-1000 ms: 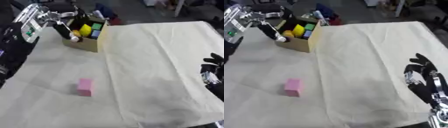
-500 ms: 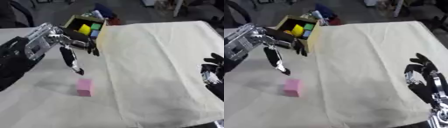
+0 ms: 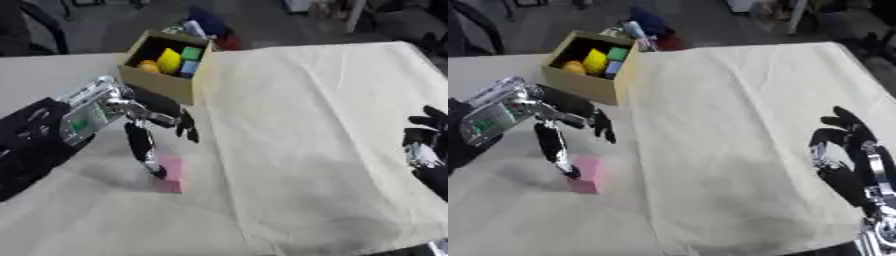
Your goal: Pick up objects on the table and place them in the box.
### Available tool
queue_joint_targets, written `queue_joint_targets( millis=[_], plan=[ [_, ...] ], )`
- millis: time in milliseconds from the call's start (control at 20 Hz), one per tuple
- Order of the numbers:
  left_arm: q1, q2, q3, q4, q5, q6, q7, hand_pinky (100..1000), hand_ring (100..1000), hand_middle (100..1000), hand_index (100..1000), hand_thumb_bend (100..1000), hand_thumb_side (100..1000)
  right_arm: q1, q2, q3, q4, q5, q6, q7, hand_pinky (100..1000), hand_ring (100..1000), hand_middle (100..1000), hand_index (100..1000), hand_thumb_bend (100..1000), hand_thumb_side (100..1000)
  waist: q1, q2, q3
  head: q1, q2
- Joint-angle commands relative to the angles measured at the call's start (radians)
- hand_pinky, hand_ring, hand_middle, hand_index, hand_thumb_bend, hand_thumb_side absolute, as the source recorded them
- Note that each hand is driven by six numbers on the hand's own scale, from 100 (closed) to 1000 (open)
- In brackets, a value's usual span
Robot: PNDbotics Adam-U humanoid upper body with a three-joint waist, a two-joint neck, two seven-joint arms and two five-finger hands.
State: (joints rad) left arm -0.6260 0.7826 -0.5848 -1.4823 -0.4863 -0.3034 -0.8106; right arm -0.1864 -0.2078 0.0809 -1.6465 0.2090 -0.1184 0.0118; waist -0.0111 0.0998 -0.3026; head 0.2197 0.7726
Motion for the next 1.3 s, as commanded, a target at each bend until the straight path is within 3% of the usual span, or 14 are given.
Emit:
queue_joint_targets(
  millis=[50,350,600,950,1100,1300],
  plan=[
    [-0.007,0.011,0.001,-0.013,-0.019,-0.107,-0.096,780,745,765,885,585,381,-0.015,-0.02,-0.006,-0.013,0.003,-0.003,-0.001,857,776,790,941,100,432,0.009,-0.002,-0.002,0.003,-0.003],
    [0.011,-0.007,0.011,-0.019,-0.041,-0.108,-0.096,700,654,670,833,520,286,-0.015,-0.018,-0.007,-0.013,0.004,-0.003,-0.001,857,776,790,941,100,431,0.007,-0.002,-0.002,0.002,-0.003],
    [0.023,-0.01,0.006,-0.031,-0.044,-0.11,-0.096,706,664,680,839,514,290,-0.015,-0.018,-0.007,-0.013,0.004,-0.003,0.0,857,777,790,941,100,432,0.006,-0.003,-0.001,0.002,-0.003],
    [0.035,-0.019,0.013,-0.037,-0.05,-0.106,-0.096,504,486,490,675,380,100,-0.015,-0.017,-0.008,-0.011,0.006,-0.003,0.0,857,777,790,941,100,432,0.006,-0.004,0.0,0.0,-0.003],
    [0.037,-0.021,0.033,-0.05,-0.045,-0.092,-0.096,405,410,405,585,295,100,-0.014,-0.016,-0.009,-0.01,0.006,-0.003,-0.001,857,777,790,941,100,432,0.006,-0.005,0.001,-0.002,-0.003],
    [0.041,-0.01,0.074,-0.072,-0.009,-0.06,-0.096,359,376,366,549,253,100,-0.012,-0.016,-0.01,-0.01,0.006,-0.003,-0.002,857,776,790,941,100,432,0.005,-0.008,0.003,-0.006,-0.003]
  ],
)
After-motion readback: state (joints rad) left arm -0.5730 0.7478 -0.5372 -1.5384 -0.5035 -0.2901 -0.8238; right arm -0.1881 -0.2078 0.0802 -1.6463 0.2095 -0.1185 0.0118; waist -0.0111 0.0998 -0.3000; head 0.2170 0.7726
